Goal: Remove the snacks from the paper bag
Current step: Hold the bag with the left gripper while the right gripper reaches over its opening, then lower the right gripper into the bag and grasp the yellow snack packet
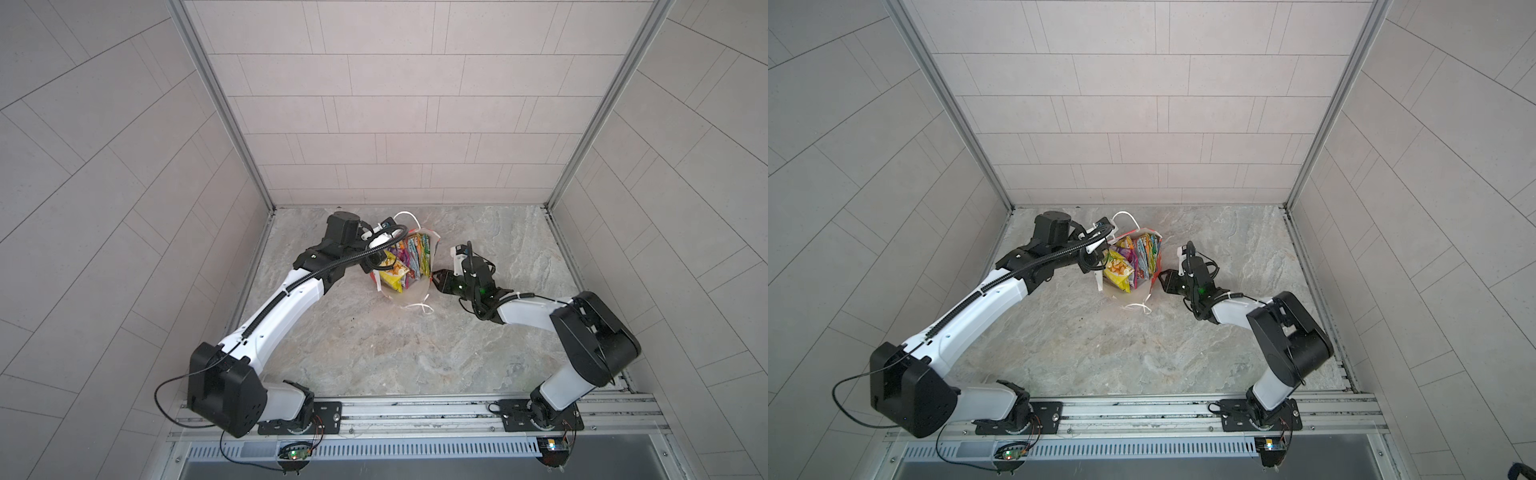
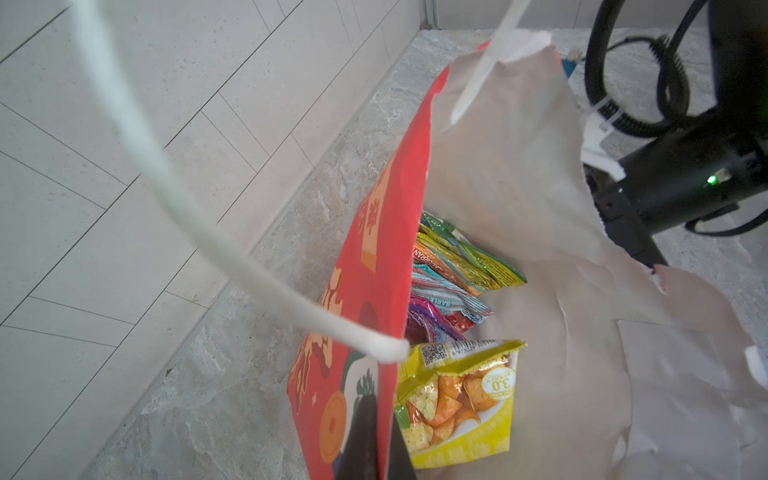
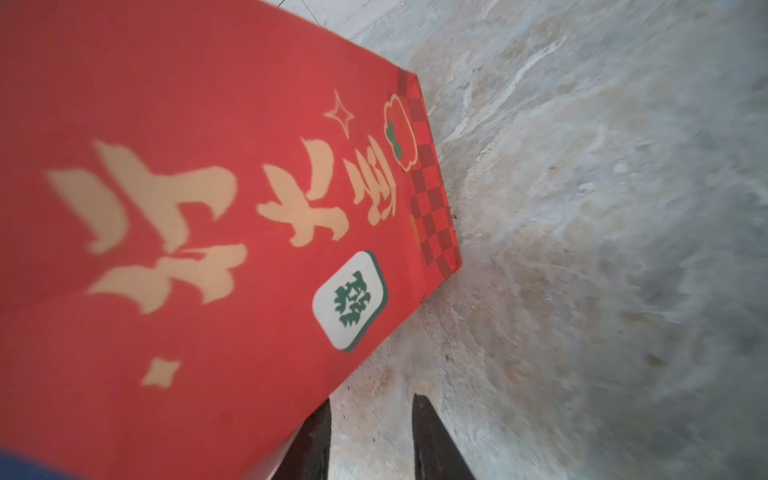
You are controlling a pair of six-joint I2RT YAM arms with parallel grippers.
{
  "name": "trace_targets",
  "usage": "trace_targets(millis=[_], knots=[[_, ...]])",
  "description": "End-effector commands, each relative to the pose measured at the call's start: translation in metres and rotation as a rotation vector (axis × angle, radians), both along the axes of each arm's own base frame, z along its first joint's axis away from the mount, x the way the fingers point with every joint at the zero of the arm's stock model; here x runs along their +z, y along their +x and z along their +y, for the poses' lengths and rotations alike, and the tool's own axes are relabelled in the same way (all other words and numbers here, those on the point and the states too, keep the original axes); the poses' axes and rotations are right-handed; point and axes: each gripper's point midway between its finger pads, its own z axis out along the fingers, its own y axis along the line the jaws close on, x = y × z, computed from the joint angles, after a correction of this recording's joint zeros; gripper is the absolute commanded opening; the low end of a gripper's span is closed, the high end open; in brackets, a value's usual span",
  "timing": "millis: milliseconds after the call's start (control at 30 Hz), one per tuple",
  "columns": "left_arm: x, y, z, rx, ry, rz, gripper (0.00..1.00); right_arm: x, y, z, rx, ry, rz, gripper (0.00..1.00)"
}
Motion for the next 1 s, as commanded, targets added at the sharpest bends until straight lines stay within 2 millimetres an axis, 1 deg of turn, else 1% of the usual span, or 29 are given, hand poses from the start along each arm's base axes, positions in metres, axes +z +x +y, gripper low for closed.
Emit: trace_targets(millis=[0,67,133,200,233,300,333,400,467,567,667,800,900,967], knots=[[0.017,-0.01,-0.008,-0.086,-0.027,-0.071,0.0,0.015,-0.018,-0.013,0.055,-0.142,-0.028,0.35],[0.017,-0.012,-0.007,-0.083,-0.029,-0.068,0.0,0.035,-0.03,-0.021,0.074,-0.166,-0.07,0.35],[0.018,-0.013,-0.008,-0.084,-0.032,-0.067,0.0,0.065,-0.042,-0.026,0.093,-0.182,-0.175,0.36],[0.019,-0.014,-0.009,-0.086,-0.046,-0.068,0.0,0.093,-0.05,-0.041,0.042,-0.188,-0.267,0.39],[0.019,-0.013,-0.009,-0.083,-0.055,-0.071,0.0,0.104,-0.054,-0.048,0.023,-0.203,-0.291,0.4],[0.019,-0.014,-0.01,-0.083,-0.073,-0.063,0.0,0.13,-0.062,-0.054,0.024,-0.228,-0.329,0.41],[0.018,-0.015,-0.01,-0.091,-0.075,-0.058,0.0,0.143,-0.066,-0.053,0.04,-0.229,-0.346,0.41],[0.017,-0.016,-0.011,-0.091,-0.086,-0.056,0.0,0.168,-0.079,-0.041,0.108,-0.227,-0.379,0.41],[0.018,-0.015,-0.01,-0.08,-0.097,-0.05,0.0,0.183,-0.091,-0.024,0.184,-0.231,-0.39,0.41],[0.017,-0.012,-0.009,-0.067,-0.1,-0.036,0.0,0.19,-0.101,0.0,0.248,-0.244,-0.368,0.41],[0.019,-0.01,-0.008,-0.058,-0.109,-0.032,0.0,0.192,-0.103,0.023,0.261,-0.284,-0.367,0.41],[0.018,-0.011,-0.008,-0.063,-0.115,-0.016,0.0,0.185,-0.094,0.051,0.277,-0.339,-0.332,0.41],[0.016,-0.013,-0.008,-0.066,-0.13,-0.013,0.0,0.176,-0.086,0.069,0.287,-0.347,-0.307,0.41],[0.017,-0.012,-0.008,-0.063,-0.133,-0.017,0.0,0.169,-0.079,0.077,0.281,-0.35,-0.293,0.42]])
